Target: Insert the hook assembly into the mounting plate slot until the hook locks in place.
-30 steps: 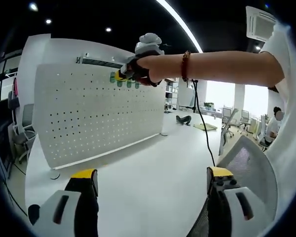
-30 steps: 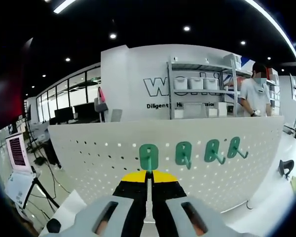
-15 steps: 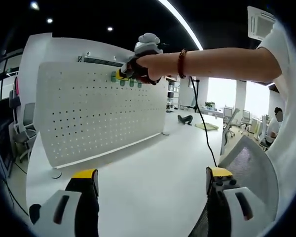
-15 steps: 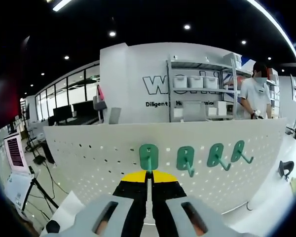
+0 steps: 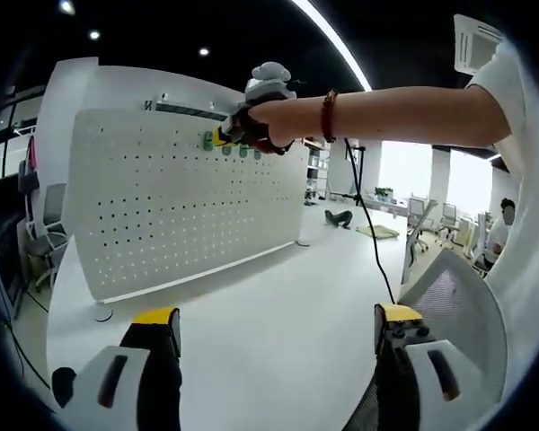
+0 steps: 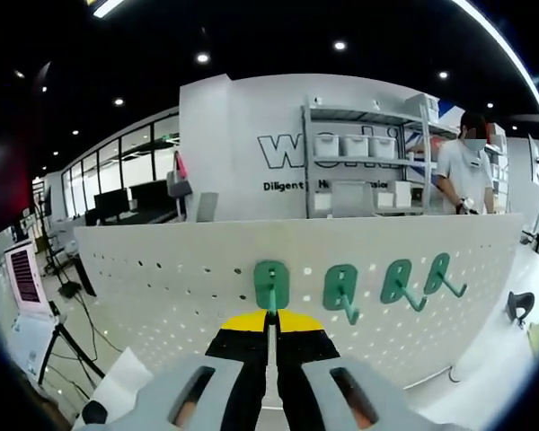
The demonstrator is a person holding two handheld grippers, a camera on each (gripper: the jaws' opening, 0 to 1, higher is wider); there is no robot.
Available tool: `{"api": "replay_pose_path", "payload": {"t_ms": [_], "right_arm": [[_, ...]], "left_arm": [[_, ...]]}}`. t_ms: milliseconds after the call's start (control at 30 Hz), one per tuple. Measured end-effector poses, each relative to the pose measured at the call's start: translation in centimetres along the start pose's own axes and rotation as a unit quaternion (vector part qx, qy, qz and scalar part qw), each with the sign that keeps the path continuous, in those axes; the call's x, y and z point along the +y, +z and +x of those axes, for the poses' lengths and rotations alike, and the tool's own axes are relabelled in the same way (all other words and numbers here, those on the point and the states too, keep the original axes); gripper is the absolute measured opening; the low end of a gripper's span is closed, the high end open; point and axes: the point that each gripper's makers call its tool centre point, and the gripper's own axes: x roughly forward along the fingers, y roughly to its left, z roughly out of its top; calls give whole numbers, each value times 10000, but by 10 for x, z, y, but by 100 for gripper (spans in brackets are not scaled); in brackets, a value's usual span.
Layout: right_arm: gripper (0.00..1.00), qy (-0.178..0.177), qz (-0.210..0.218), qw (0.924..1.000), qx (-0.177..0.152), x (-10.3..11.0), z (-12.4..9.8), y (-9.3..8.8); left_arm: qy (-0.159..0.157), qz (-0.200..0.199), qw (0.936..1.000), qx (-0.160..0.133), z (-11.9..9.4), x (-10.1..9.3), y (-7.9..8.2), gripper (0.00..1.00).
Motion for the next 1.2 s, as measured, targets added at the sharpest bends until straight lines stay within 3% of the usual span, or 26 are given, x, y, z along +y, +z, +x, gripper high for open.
{"api": "replay_pose_path", "payload": {"t_ms": [533, 967, 1200], "right_arm": [[1, -16, -65, 10000, 68, 1, 3, -3], [5, 168, -90, 9997, -166, 7, 2, 2], [13, 319, -387, 9981, -349, 10, 6, 11]], "left_arm": [[-16, -12, 10000, 34, 2, 0, 0, 91], [-77, 14, 10000, 60, 6, -2, 0, 90], [-70, -7, 9999, 77, 5, -1, -1, 90]]}}
